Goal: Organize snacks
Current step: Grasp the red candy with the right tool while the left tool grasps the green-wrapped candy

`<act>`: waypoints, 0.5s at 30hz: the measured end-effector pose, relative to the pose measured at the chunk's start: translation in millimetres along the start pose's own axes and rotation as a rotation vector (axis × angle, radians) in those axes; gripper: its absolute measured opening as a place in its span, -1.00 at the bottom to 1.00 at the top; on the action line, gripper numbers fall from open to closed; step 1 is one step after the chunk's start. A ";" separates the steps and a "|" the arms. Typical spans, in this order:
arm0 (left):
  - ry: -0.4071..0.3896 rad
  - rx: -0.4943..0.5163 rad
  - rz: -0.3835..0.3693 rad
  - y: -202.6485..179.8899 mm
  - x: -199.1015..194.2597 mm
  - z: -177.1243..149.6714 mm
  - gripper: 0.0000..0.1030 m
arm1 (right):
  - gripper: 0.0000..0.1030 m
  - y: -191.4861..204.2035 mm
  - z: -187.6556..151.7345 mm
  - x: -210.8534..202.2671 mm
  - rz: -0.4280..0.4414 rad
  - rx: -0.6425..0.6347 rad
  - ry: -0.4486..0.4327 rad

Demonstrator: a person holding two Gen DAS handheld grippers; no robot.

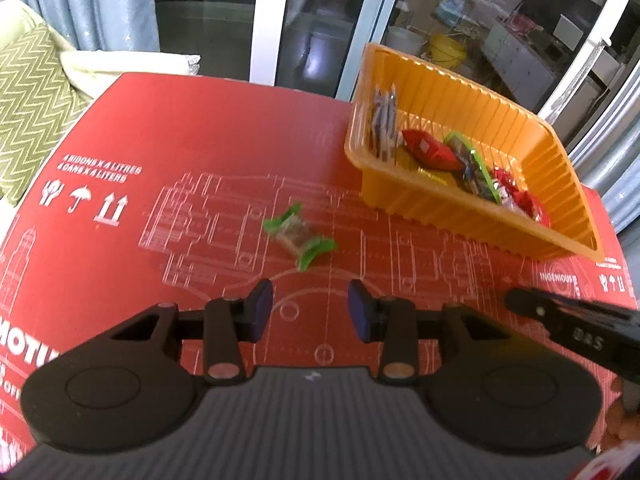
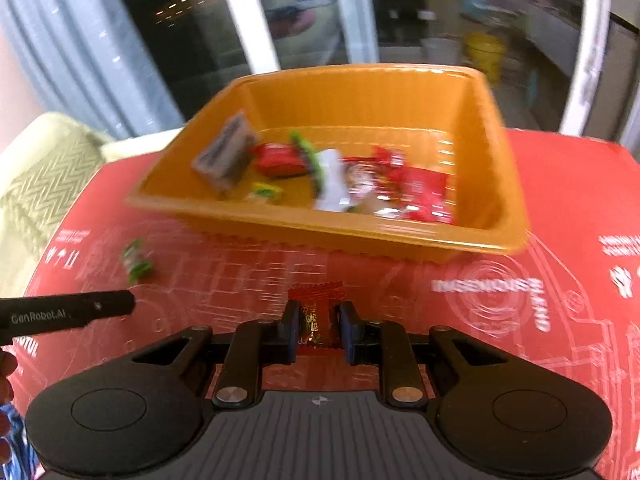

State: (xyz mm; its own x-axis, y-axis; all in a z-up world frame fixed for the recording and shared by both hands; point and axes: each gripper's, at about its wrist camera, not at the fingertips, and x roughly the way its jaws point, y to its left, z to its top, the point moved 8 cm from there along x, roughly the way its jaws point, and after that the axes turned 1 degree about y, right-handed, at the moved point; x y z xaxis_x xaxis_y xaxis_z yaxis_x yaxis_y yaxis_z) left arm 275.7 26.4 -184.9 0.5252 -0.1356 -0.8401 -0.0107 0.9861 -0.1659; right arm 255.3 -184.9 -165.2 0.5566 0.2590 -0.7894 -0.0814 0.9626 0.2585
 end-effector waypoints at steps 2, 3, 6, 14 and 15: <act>-0.006 0.002 -0.005 -0.3 4.4 5.5 -0.27 | -0.58 -10.8 -2.1 -3.6 -0.017 0.031 0.001; -0.009 0.003 -0.008 -0.6 6.7 8.2 -0.27 | -0.58 -16.4 -3.7 -5.2 -0.026 0.049 0.002; -0.022 0.009 -0.014 -0.9 12.9 16.1 -0.26 | -0.58 -29.7 -7.9 -11.1 -0.053 0.088 0.002; -0.029 0.041 -0.006 -3.8 32.1 27.1 -0.26 | -0.58 -58.1 -11.8 -27.0 -0.108 0.157 -0.022; -0.033 0.047 -0.006 -4.8 32.9 28.0 -0.26 | -0.58 -61.1 -11.7 -28.7 -0.114 0.164 -0.025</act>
State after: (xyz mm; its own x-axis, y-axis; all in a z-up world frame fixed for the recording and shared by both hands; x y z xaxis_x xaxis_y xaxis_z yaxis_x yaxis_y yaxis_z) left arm 316.9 20.0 -197.3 0.5531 -0.1391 -0.8214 0.0319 0.9888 -0.1460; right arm 234.6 -250.2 -164.9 0.5753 0.1449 -0.8050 0.1176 0.9593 0.2568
